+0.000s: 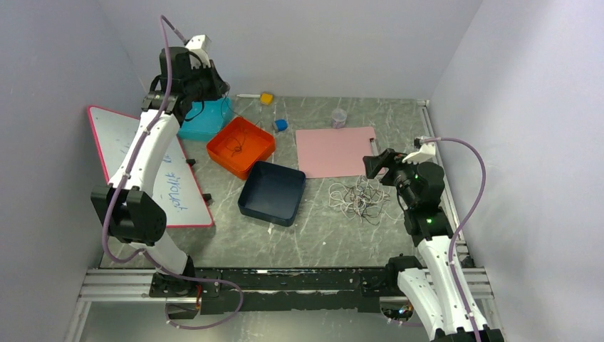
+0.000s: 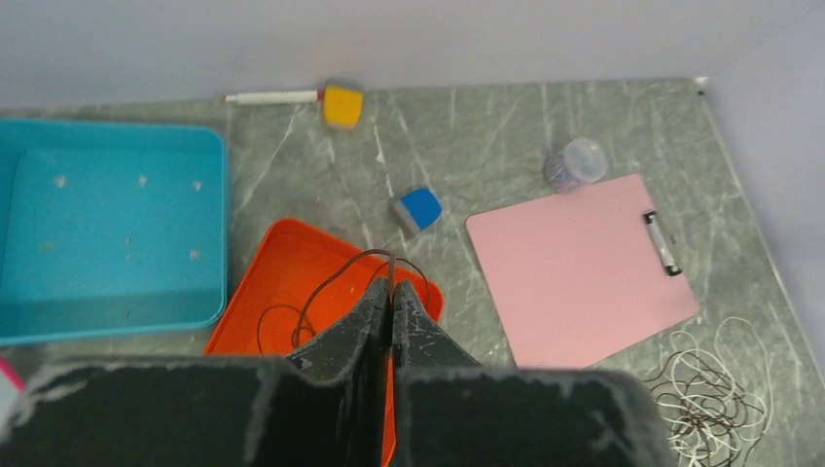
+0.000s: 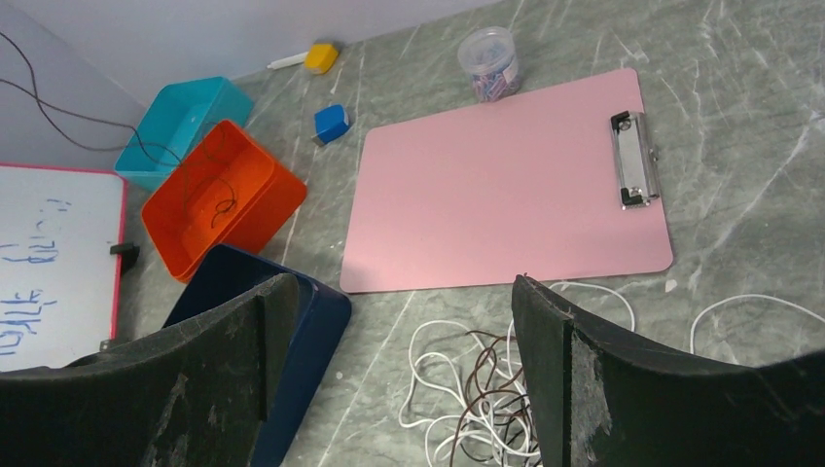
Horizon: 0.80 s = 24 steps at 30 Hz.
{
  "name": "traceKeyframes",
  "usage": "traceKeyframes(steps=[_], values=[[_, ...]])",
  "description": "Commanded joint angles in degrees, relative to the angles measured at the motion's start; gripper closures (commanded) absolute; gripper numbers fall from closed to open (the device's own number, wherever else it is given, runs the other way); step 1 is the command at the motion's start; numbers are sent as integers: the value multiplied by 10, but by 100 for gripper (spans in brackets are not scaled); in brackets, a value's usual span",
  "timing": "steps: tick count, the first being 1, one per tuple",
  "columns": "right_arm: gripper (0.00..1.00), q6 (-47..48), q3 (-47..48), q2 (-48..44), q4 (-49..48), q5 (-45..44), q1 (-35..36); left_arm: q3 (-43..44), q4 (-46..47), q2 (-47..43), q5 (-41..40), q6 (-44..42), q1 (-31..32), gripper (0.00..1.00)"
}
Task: Untangle the cables
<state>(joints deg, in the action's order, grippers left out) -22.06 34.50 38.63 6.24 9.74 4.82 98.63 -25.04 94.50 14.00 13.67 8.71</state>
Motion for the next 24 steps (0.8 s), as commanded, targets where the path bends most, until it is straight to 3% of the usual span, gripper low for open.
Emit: traceKeyframes(steps=[1,11,24], values=[[16,-4,-7,-1,-16,11,-4,-22,39,-2,-39,-8,-4,93],[16,-6,-13,0,-20,13,-5,-66,37,20,-59,-18,-5,93],[16,-6,-15,6,-23,25,-4,-30,-13,195,-8,-30,-4,93]])
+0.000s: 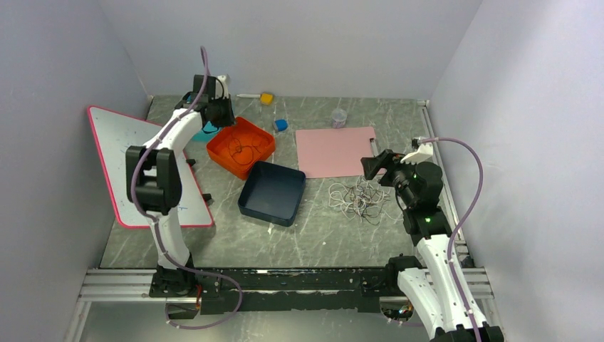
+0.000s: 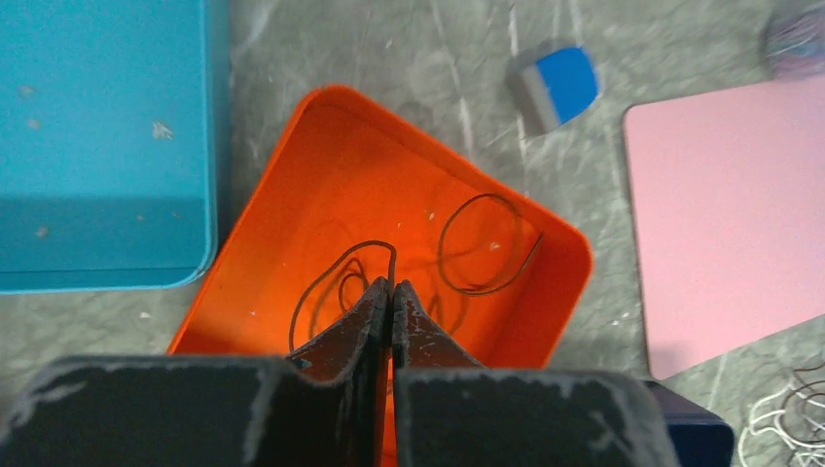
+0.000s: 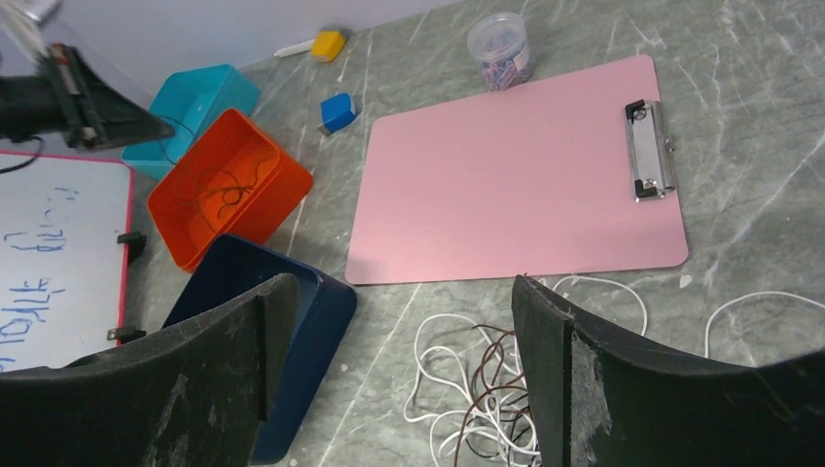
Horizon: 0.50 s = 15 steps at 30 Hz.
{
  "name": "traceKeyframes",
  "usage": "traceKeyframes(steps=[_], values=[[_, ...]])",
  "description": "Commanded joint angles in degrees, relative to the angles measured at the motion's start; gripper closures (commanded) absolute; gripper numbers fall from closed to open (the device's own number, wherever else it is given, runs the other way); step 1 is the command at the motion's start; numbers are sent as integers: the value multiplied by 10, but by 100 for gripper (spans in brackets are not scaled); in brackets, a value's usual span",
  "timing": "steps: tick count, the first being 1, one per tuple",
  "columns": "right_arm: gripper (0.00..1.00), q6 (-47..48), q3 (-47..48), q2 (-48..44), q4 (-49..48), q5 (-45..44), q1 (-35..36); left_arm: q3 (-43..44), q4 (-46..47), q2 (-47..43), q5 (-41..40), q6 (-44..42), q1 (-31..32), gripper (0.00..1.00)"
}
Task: Untangle the cables
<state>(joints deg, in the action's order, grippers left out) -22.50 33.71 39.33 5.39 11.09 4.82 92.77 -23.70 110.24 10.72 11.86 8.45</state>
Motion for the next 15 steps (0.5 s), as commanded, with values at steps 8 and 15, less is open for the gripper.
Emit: traceKeyframes(steps=[8,15], values=[[16,-3,-9,-1,-12,14,-3,64,-68,120,34,-26,2,93],[16,-2,-10,-3,-7,12,-4,59,-67,103,2,-32,3,66]])
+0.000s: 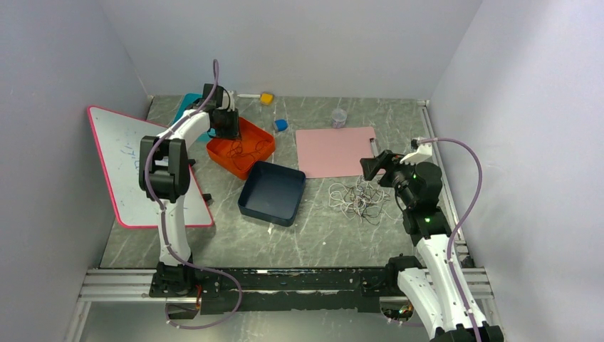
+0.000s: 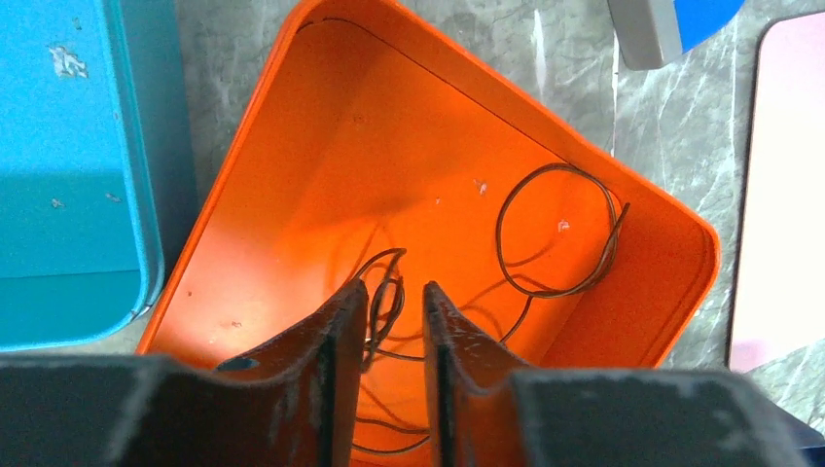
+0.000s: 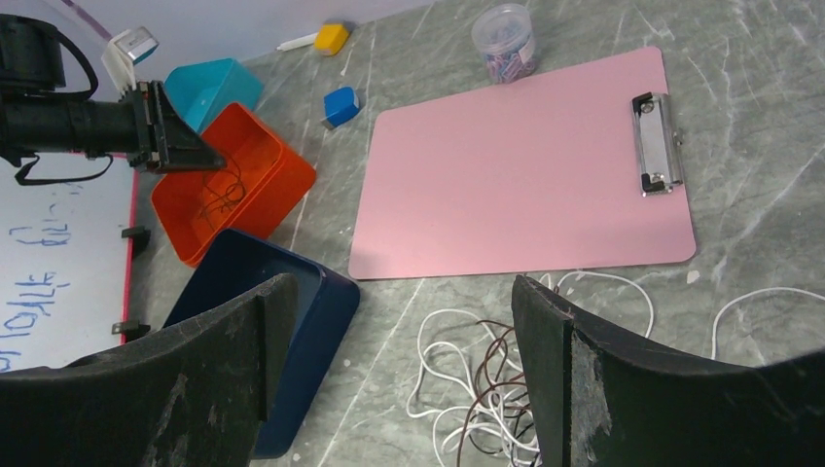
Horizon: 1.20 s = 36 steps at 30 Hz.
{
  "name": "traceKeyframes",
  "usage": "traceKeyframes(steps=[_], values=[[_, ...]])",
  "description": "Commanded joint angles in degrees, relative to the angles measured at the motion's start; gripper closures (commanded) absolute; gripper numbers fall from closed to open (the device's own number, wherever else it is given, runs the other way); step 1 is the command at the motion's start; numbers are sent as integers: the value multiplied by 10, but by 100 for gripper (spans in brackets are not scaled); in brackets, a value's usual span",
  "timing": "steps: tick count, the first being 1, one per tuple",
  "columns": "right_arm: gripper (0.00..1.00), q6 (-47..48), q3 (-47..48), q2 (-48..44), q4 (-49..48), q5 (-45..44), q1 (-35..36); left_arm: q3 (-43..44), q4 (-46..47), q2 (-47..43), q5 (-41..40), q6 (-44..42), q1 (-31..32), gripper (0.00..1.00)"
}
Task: Untangle the cables
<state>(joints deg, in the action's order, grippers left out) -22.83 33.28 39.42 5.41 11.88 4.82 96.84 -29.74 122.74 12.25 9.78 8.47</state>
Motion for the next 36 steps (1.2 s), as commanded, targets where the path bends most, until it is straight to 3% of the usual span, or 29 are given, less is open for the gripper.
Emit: traceKeyframes(steps=[1,4,7,14,18,29,36], values=[[16,1,-6,-4,-6,3,-4,19,-7,-29,-14,-11,2,61],[16,-2,-5,-2,0,-10,-4,17,0,-58,-23,-13,5,45],[17,-12,-1,5,15,-42,-4,19,-7,-87,-89,-32,30,35],[18,-84,22,47,103,-220,-3,-55,17,-183,-131,-22,77,29],[18,-106,43,102,149,-265,-4,-110,41,-241,-122,3,106,30],[20,-88,60,264,173,-166,-4,-238,103,-342,-104,123,194,32],[35,-76,55,328,137,-62,-4,-231,120,-330,-84,118,227,33]])
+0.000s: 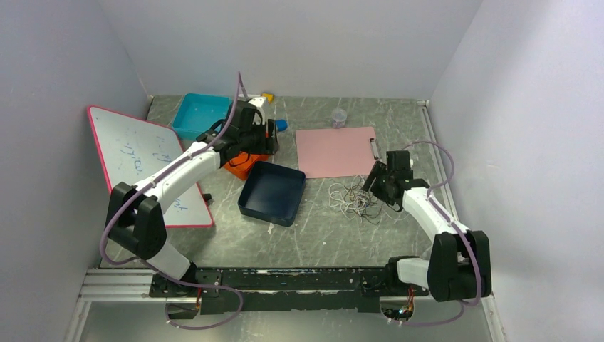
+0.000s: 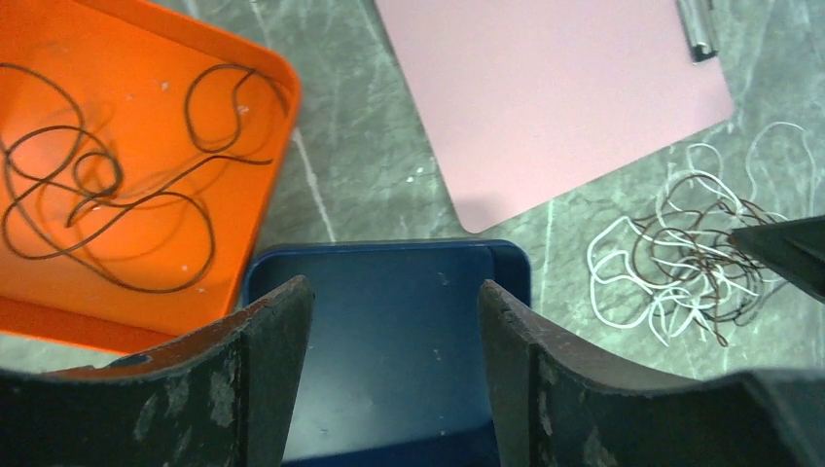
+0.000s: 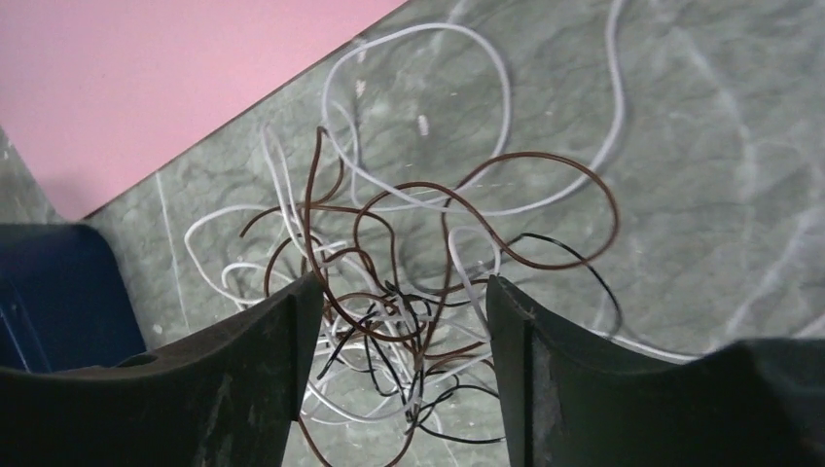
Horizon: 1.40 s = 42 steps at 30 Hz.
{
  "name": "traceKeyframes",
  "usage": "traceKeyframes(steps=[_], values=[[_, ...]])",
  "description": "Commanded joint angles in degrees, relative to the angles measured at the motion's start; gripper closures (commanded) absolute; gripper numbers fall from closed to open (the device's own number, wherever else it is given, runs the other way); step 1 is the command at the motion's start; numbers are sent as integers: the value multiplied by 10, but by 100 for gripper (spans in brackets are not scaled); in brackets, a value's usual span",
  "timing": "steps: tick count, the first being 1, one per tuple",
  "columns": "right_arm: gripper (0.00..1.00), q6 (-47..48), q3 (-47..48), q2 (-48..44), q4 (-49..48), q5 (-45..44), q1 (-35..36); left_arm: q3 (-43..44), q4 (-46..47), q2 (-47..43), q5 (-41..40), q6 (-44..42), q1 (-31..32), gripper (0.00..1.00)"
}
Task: Untangle the cables
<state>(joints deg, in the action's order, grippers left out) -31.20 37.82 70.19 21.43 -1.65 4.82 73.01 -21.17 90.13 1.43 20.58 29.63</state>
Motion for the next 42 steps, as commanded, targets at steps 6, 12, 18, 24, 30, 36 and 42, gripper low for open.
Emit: traceKeyframes(steps=[6,12,18,24,30,36,42], values=[[65,-10,-18,41,-69,104,-4,12,48,11,58,10,33,34],[81,0,-37,25,-125,162,-4,11,65,23,103,12,48,36],[88,-47,-54,22,-192,241,-3,10,87,30,134,20,53,37],[77,-105,-64,26,-246,280,6,26,81,45,144,16,58,38],[44,-36,-26,-30,-124,121,7,28,79,52,148,15,63,38],[42,-19,-19,-102,-54,16,7,22,86,53,149,16,64,38],[42,-49,-23,-154,8,-75,7,25,83,58,145,10,76,38]])
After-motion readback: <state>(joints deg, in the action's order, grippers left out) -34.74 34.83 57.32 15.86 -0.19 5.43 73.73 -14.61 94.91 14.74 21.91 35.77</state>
